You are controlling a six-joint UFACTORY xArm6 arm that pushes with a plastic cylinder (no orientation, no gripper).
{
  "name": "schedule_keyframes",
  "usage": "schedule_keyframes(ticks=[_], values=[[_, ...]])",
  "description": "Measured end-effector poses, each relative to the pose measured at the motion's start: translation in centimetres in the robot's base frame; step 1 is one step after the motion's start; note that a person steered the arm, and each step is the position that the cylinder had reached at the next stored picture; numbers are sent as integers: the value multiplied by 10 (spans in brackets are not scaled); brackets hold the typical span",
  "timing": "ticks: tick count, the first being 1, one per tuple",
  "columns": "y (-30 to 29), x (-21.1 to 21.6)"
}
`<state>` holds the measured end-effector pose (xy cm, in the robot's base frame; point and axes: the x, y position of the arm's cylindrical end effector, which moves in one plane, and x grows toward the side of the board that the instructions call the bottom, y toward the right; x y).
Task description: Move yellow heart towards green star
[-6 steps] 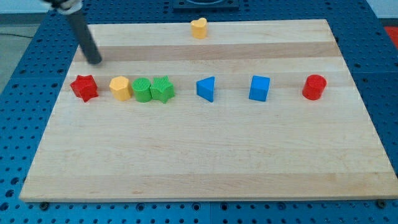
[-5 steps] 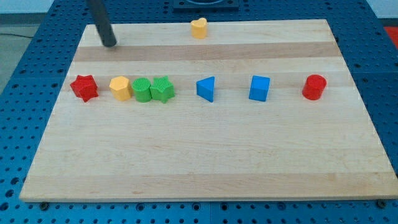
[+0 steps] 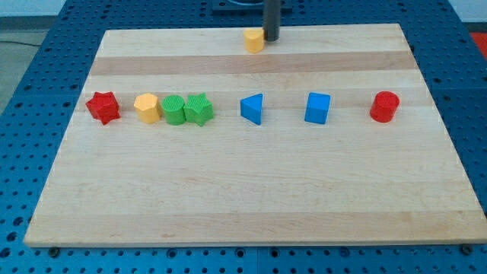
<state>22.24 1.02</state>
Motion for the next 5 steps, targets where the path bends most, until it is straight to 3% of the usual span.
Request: schedule_keyframes(ticks=[2, 4, 5], values=[[-31, -10], [2, 75], [-25, 75]])
